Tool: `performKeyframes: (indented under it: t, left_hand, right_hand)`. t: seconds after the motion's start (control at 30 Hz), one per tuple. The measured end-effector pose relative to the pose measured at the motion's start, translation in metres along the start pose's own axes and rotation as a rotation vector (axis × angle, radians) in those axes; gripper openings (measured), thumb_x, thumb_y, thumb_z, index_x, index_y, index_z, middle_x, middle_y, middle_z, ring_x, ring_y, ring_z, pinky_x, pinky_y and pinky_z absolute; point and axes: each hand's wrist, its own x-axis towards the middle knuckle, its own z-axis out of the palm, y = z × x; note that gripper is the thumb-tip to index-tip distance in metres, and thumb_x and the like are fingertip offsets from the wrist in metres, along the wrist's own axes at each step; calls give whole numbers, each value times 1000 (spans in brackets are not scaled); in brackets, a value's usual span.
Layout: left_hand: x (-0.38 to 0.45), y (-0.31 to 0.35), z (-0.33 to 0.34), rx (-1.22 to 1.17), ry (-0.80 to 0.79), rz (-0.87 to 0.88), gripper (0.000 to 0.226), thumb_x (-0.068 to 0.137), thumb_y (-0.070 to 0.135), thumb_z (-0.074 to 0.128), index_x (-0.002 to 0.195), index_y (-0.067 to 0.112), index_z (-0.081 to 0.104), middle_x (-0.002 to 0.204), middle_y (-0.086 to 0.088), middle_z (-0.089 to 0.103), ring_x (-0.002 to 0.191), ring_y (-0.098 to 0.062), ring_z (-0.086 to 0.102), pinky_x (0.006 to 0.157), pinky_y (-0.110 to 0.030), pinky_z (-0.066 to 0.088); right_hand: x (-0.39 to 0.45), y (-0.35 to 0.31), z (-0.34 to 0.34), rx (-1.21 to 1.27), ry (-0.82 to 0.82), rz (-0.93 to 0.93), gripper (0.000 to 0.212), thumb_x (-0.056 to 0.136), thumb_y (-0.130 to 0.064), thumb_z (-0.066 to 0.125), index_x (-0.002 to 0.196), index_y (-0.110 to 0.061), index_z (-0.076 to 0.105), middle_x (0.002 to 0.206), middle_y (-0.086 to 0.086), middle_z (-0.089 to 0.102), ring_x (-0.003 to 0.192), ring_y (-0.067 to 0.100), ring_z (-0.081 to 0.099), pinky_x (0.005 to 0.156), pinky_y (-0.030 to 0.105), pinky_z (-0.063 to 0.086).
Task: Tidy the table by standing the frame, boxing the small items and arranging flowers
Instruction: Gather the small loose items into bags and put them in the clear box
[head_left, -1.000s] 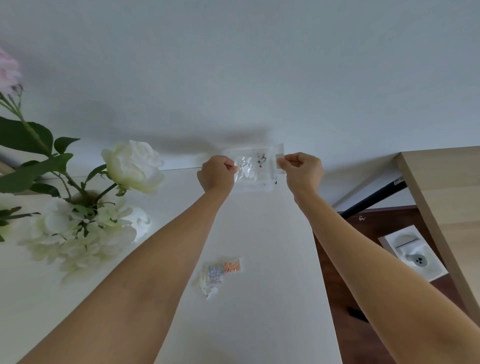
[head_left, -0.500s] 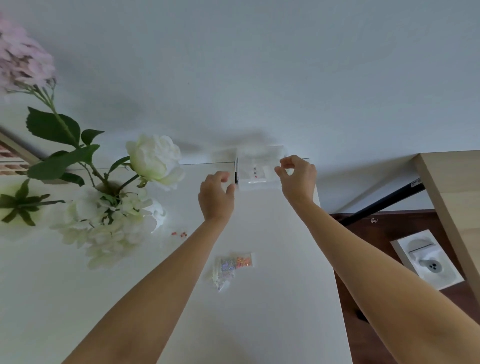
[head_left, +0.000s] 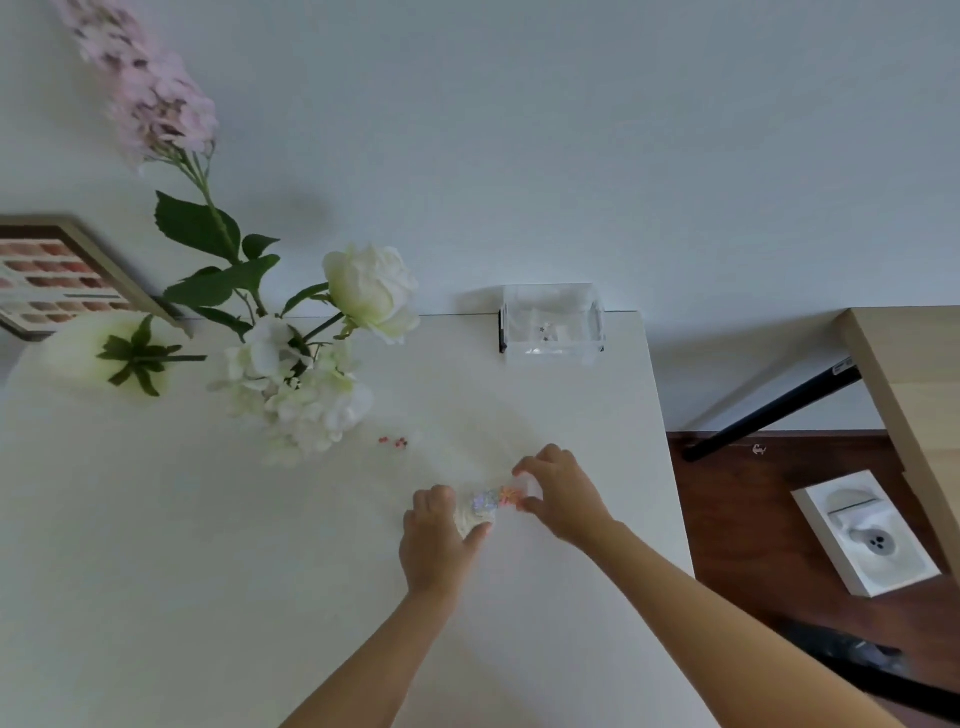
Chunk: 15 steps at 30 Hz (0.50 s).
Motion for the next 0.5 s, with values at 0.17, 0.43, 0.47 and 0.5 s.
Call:
performKeyframes:
  t: [0.17, 0.43, 0.47, 0.5]
  left_hand:
    - [-2, 7, 4, -89, 7, -93, 49, 72, 36, 75, 109, 16, 50, 111, -5, 56, 102, -30, 54, 75, -37, 48]
    - [2, -1, 2, -344, -45, -170, 24, 67, 10, 72, 86, 10, 58, 89, -9, 66, 85, -28, 61, 67, -32, 46]
    - [1, -3, 1, -362, -46, -181, 20, 67, 9, 71, 82, 10, 59, 86, -8, 67, 82, -27, 61, 65, -30, 45]
    - [1, -6, 0, -371, -46, -183, 17, 67, 8, 71, 79, 11, 59, 83, -6, 67, 81, -25, 61, 64, -29, 44]
  right_hand:
    - [-7, 0, 5, -58, 8, 50, 17, 83, -21, 70, 98, -15, 63, 111, 4, 56, 106, 23, 51, 82, 28, 45]
    - [-18, 4, 4, 31, 8, 123, 21, 88, -29, 65, 95, -10, 66, 98, 10, 60, 94, 27, 57, 76, 34, 49]
    - [-18, 3, 4, 46, 2, 122, 14, 87, -22, 65, 92, -9, 67, 98, 11, 60, 95, 28, 57, 77, 36, 50]
    - [-19, 2, 2, 72, 2, 117, 9, 86, -16, 66, 90, -9, 69, 98, 11, 61, 94, 28, 58, 78, 37, 51]
